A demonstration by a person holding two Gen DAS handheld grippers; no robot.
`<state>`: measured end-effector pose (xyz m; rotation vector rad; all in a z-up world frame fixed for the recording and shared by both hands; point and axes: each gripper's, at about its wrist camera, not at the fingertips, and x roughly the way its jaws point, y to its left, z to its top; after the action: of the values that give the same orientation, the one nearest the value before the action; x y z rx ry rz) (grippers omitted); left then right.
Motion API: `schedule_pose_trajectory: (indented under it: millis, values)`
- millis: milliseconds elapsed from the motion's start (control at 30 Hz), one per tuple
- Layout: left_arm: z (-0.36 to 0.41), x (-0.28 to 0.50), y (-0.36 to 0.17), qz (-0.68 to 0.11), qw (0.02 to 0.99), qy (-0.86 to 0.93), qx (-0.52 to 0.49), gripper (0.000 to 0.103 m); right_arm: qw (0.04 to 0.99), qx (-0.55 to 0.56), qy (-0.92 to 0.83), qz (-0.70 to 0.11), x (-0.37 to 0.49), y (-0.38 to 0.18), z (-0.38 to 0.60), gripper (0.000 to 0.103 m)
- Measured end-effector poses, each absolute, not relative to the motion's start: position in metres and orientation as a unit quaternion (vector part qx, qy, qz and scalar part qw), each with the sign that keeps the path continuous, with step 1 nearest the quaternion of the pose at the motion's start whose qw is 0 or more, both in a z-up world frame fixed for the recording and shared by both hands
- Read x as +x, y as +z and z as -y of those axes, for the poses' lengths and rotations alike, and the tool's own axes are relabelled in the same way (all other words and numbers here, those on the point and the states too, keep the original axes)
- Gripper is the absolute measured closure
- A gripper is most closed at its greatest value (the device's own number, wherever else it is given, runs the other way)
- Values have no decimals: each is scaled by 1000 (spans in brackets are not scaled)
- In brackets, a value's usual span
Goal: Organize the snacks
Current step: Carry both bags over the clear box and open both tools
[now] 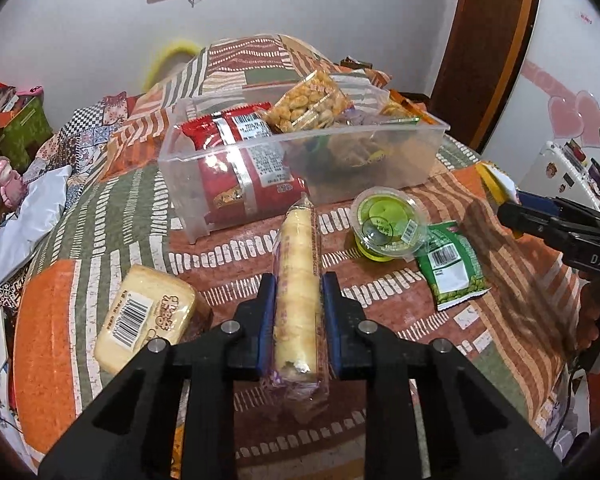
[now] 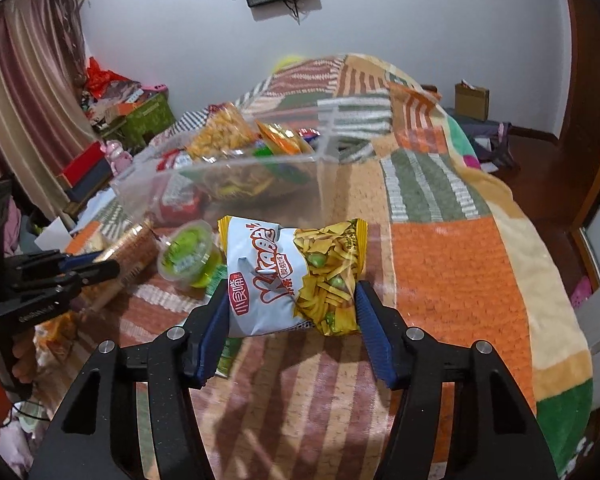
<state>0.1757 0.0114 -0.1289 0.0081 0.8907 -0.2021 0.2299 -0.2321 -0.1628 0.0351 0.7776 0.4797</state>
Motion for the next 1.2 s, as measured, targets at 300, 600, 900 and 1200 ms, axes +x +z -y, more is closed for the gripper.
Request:
schedule_pose_trajectory:
  millis: [300,600,900,1200]
  values:
    - [-29,169,-91,-383,918,-97,-25,81,907,11,259,-332,232,-134,207,46]
    - [-52,195,-53,-339,935,-84,-52,81,908,9,288,-305,254,-114,169,46]
    - [-62,235,-54,-339,936,-70,-63,81,903,-8,302,-305,282,-110,132,46]
    - [-59,269,-77,-348,934,-61,-56,81,895,-26,300,-331,314,-128,105,46]
